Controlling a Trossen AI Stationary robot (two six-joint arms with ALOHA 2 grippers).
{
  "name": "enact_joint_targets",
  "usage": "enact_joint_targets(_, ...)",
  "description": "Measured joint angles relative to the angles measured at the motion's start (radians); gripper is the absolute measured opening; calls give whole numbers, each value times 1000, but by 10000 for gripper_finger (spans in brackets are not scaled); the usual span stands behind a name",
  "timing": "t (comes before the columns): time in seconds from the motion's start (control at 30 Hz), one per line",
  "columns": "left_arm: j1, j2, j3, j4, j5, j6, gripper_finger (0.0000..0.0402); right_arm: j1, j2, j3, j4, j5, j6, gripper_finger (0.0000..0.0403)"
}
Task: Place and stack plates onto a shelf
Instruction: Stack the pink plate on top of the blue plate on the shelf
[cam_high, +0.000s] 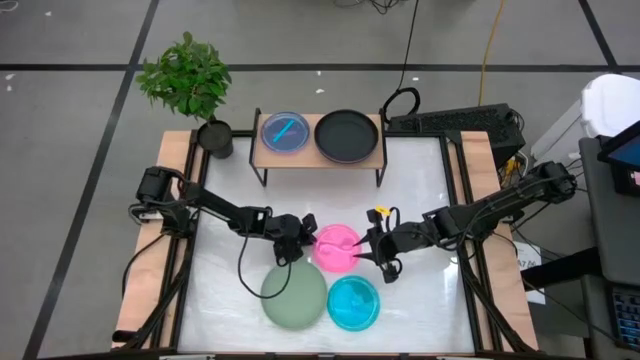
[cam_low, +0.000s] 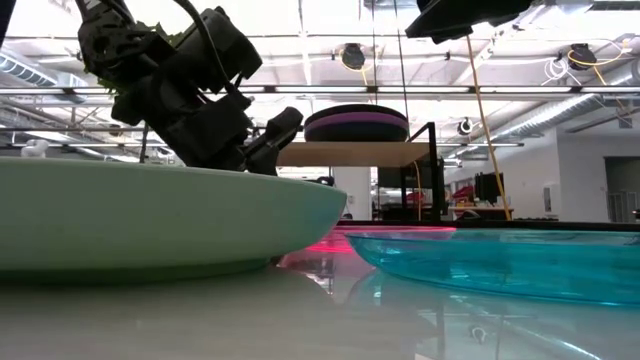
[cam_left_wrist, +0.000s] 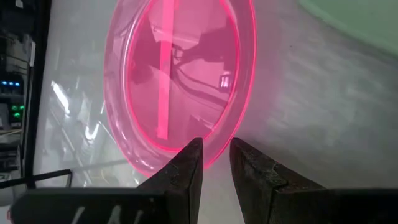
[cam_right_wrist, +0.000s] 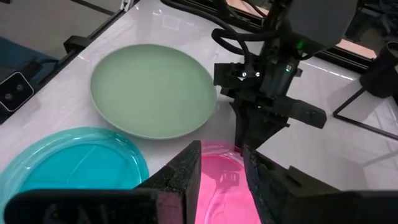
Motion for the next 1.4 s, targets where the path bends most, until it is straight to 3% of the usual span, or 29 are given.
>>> enact_joint_targets(0.23,0,0,-2,17,25,35,85,0,0,0,-5,-2,0,105)
enact_joint_targets(0.77,-2,3,-2,15,37,55,7,0,0,0,-8,-2,1,105)
enact_joint_targets(1.07,-2,4,-4,38,61,23,3,0,0,0,-8,-2,19,105)
enact_joint_targets(1.4,6,-145,-7,-74,60,-60,2,0,0,0,-27,-2,44,105)
